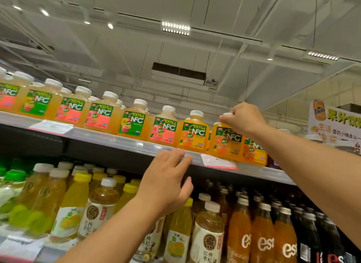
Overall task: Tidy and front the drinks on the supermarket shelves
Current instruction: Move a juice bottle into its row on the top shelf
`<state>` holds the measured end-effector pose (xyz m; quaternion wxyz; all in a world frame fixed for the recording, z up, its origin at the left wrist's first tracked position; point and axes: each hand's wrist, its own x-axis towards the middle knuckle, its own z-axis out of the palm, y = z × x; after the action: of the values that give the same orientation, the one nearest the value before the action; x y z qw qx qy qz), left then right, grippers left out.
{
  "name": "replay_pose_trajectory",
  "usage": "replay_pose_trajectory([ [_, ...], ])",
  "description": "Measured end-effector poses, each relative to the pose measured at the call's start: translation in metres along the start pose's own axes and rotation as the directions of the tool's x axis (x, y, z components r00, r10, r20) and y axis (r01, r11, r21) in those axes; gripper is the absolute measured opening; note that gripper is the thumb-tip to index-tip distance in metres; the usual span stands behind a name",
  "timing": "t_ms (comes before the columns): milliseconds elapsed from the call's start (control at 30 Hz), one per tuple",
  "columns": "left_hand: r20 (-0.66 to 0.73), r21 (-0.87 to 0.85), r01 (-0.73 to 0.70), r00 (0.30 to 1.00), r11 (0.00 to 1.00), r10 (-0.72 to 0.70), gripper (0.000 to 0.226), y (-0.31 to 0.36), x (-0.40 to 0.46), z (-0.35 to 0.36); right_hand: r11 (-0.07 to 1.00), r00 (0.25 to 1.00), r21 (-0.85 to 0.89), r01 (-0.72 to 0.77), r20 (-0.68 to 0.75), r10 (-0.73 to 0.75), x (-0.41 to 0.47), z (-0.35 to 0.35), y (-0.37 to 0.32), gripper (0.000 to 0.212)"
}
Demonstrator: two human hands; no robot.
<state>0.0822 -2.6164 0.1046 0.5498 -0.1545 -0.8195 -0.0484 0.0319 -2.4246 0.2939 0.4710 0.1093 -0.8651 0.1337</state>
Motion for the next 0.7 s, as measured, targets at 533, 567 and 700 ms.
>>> replay_pose_trajectory([
  [533, -0.012, 0.02, -0.022, 1.0, 1.0, 0.023, 0.062, -0.007, -0.001, 0.017, 0.966, 0.994, -0.257, 0.006, 0.11, 0.024, 0.02, 0.024, -0.009, 0.042],
  [567, -0.018, 0.025, -0.022, 1.0, 0.999, 0.023, 0.062, -0.007, -0.001, 0.018, 0.957, 0.997, -0.285, 0.051, 0.072, -0.031, 0.017, 0.021, -0.013, 0.046],
  [700, -0.048, 0.04, -0.023, 0.999, 0.999, 0.025, 0.063, -0.007, -0.001, 0.02, 0.942, 0.948, -0.11, 0.318, 0.002, -0.32, 0.0, 0.013, -0.039, 0.058],
])
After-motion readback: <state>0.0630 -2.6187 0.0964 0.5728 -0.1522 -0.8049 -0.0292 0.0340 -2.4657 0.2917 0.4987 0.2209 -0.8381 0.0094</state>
